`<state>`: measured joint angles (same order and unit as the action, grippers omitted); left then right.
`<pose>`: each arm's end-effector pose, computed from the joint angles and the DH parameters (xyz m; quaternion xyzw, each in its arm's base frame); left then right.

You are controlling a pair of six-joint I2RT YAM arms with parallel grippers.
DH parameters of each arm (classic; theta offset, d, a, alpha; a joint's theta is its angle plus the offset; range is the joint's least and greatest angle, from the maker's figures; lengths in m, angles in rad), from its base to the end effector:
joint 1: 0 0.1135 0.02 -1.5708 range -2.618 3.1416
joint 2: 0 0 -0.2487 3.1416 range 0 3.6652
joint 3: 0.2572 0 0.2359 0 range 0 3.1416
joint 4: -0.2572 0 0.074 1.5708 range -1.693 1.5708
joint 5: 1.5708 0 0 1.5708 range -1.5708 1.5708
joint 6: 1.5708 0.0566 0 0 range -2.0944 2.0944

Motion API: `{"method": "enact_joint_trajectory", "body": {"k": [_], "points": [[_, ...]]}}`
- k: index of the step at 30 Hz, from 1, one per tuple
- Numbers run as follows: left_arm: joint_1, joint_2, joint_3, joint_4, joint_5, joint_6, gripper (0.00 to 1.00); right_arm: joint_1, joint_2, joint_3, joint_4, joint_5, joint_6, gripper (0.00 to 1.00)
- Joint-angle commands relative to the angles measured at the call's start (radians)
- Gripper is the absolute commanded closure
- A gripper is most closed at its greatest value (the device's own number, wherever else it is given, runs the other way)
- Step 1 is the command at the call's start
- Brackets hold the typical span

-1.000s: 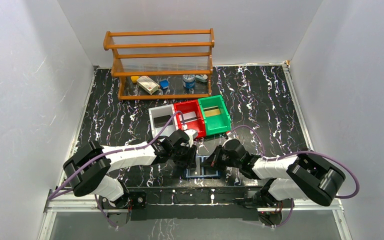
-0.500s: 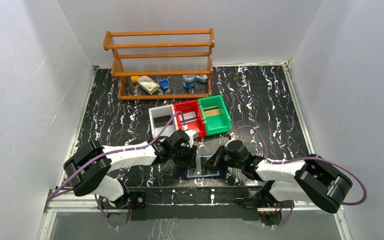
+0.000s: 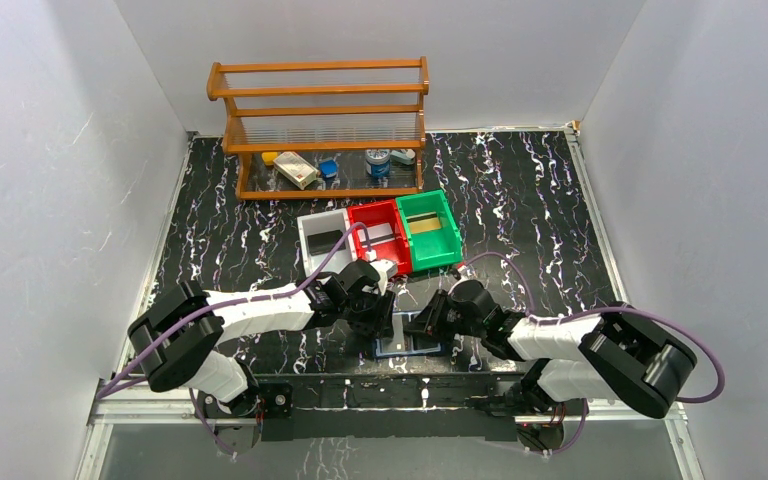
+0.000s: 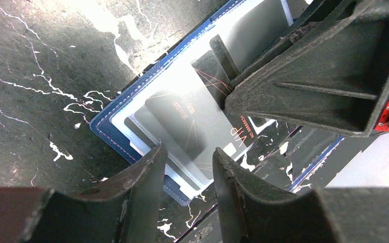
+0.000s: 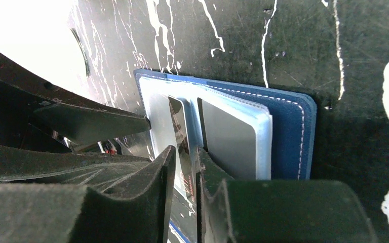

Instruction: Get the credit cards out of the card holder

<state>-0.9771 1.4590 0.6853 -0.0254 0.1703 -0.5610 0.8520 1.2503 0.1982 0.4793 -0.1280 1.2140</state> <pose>0.1531 -0.2440 0.1511 0.2220 0.8966 -0.3174 0.2147 0.1369 0.1675 0.1106 0.1276 0.8675 0.4389 0.1964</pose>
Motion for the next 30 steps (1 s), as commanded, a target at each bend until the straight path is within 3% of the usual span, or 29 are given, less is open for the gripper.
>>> {"method": "enact_joint_trajectory", "body": {"k": [1, 5, 12, 20, 23, 26, 30], "points": [[-0.007, 0.03, -0.013, -0.076, 0.008, 0.015, 0.61, -0.004, 0.027, 0.0, 0.03, -0.006, 0.0, 0.7], [-0.006, 0.03, -0.013, -0.075, 0.008, 0.015, 0.62, -0.004, 0.047, 0.014, 0.025, -0.011, -0.008, 0.71], [-0.007, 0.023, -0.006, -0.093, -0.002, 0.022, 0.62, -0.004, 0.01, 0.006, -0.005, 0.02, -0.004, 0.88], [-0.006, 0.006, 0.011, -0.123, -0.018, 0.037, 0.62, -0.012, -0.124, -0.042, -0.068, 0.084, 0.007, 0.9], [-0.006, -0.03, 0.052, -0.138, -0.026, 0.034, 0.53, -0.014, -0.056, -0.034, -0.008, 0.036, 0.004, 0.89], [-0.006, -0.061, 0.099, -0.041, 0.081, 0.008, 0.45, -0.016, 0.024, -0.013, 0.035, -0.004, 0.002, 0.89], [-0.006, -0.006, 0.081, 0.065, 0.196, -0.039, 0.44, -0.014, 0.018, -0.014, 0.035, 0.002, 0.004, 0.88]]}}
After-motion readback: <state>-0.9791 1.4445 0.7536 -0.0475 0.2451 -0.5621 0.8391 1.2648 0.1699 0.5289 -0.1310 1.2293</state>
